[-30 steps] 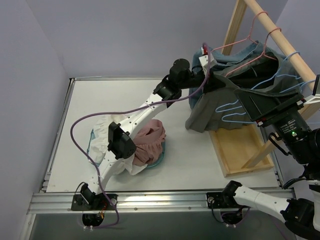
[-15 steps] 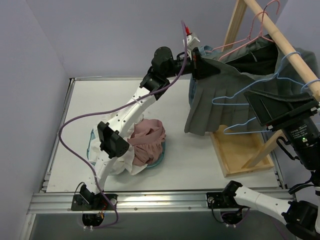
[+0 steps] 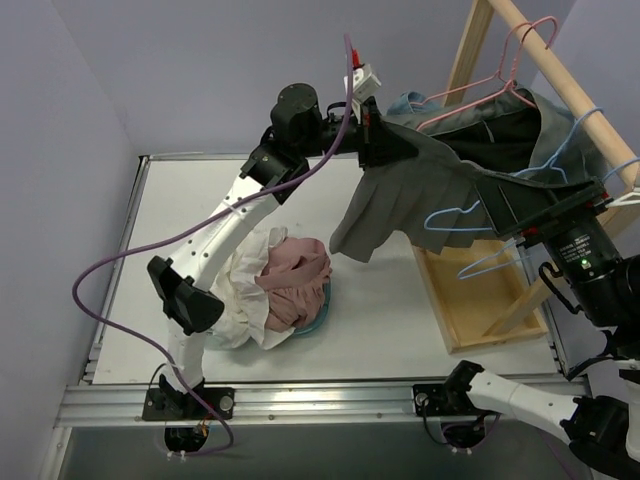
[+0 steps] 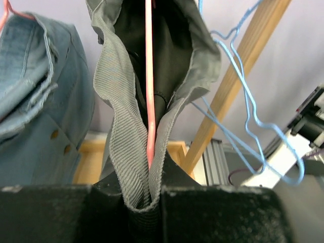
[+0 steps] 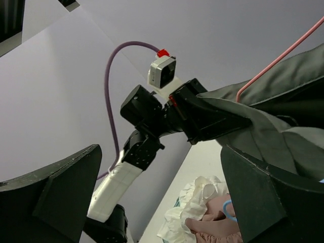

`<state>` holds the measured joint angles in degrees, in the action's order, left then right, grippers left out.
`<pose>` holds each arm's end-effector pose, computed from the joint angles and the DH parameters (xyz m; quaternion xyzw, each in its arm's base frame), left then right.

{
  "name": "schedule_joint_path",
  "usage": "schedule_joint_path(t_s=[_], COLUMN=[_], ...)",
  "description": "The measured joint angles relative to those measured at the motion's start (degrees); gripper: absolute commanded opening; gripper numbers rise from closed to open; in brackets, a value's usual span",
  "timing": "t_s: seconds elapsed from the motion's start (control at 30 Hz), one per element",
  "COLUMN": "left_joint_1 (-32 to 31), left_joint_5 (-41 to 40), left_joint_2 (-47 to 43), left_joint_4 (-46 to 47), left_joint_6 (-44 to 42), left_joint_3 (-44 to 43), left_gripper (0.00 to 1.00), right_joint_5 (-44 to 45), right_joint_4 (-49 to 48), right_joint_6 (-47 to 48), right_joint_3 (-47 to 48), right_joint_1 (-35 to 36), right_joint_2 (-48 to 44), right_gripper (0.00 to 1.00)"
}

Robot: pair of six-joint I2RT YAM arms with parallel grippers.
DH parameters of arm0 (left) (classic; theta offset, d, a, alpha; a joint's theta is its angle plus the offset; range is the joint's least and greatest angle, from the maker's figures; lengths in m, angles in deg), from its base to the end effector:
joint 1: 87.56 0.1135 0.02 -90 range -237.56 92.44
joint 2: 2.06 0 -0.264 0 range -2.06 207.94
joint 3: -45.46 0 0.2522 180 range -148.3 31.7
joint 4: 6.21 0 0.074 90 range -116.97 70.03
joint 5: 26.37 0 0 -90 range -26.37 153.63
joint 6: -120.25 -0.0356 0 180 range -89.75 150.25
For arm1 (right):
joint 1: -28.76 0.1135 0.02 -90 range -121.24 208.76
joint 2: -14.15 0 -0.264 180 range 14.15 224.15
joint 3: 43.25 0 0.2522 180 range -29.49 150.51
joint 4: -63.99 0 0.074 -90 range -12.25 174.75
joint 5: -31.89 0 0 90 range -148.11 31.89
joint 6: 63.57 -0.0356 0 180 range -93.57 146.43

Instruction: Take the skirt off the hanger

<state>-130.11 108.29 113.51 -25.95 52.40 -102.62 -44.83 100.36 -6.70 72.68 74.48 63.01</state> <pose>0.3098 -0.3183 0.5091 0.3944 0.5156 -0.5871 0.4837 0.0324 0.0215 0.6001 0.0460 0.4994 0.5040 0.7031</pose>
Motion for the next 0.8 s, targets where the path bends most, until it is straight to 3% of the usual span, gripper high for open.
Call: schedule_joint_path(t_s=[0.3,0.57,0.7,0.8], left_joint_1=[0.00,0.00,0.11,0.28], left_joint_5=[-4.15,-13.14,-17.18,-19.34], left_joint_2=[-15.54,-23.76,-27.65,-30.40], left_joint_4=[-9.99,-24.81,-30.91,-33.86], left_joint_6=[-6.08,-12.20,-15.10,-16.37], left_joint_3=[16.11,20.98,23.58,25.40], left_gripper=[0.02,0.02,0.02,0.02], right_joint_5=[1.33,6.88,7.76,8.59], right_joint_4=[-2.58,4.59,8.28,10.99], right_joint_6=[0.35,4.26,5.70,6.49], right_joint_3=[-5.53,4.07,4.37,5.81], right_joint_1=[0.13,0.17,0.17,0.17], right_joint_2=[0.87,14.38,20.35,24.11], right_gripper=[0.93,0.98,0.81,0.78])
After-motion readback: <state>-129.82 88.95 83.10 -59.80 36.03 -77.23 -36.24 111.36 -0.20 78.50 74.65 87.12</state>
